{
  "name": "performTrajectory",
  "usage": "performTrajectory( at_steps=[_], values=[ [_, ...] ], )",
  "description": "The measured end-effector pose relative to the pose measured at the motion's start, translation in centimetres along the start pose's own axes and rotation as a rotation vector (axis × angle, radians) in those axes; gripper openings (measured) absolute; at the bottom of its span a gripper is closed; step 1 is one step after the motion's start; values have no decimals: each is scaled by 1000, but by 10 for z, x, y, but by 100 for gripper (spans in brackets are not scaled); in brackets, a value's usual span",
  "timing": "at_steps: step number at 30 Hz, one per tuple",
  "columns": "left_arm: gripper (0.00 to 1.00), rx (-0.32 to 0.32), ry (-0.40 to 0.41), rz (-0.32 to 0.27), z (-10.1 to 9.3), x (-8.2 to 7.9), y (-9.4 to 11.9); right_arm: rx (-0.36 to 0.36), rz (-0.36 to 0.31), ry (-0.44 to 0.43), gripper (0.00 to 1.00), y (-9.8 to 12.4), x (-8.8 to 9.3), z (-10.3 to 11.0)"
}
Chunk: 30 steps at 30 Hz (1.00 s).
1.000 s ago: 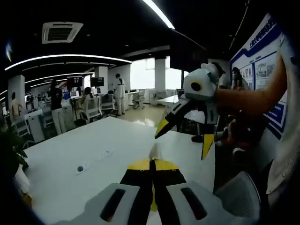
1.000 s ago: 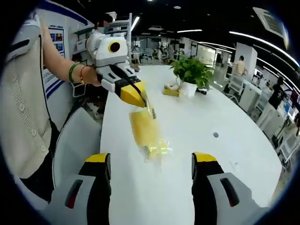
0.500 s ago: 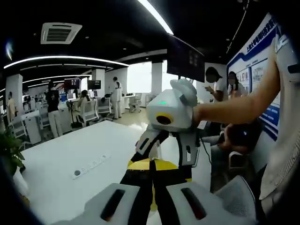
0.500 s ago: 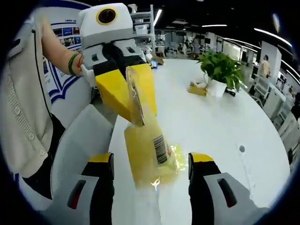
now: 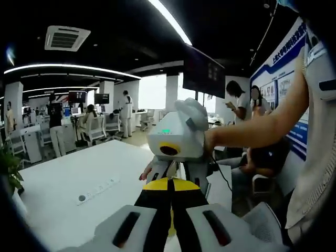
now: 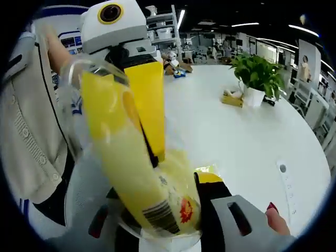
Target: Compare the silicone blocks by pressing each to a similar depth, holding the contact briefly, and releasing to observe deformation and rebound differences across the visible hardness samples.
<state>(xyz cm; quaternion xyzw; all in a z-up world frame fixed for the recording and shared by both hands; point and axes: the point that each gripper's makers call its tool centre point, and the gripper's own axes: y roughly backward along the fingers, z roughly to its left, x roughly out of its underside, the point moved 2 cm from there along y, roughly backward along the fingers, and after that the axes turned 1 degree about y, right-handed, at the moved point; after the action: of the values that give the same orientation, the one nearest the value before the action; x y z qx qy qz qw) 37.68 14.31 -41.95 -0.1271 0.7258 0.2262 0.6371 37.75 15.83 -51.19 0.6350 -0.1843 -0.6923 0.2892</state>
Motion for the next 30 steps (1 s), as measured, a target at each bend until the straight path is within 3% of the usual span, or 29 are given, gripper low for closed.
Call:
performTrajectory(
  at_steps=[11,21,30],
  values=[
    [0,24,-16,-7,-10,-5,5,40,9,20,23,3,-4,9],
    [0,40,-50,10,-20,-5,6,23,48,31,14,4,3,20],
    [0,44,-57,26,-21,-2,7,10,73,28,12,3,6,26]
  ],
)
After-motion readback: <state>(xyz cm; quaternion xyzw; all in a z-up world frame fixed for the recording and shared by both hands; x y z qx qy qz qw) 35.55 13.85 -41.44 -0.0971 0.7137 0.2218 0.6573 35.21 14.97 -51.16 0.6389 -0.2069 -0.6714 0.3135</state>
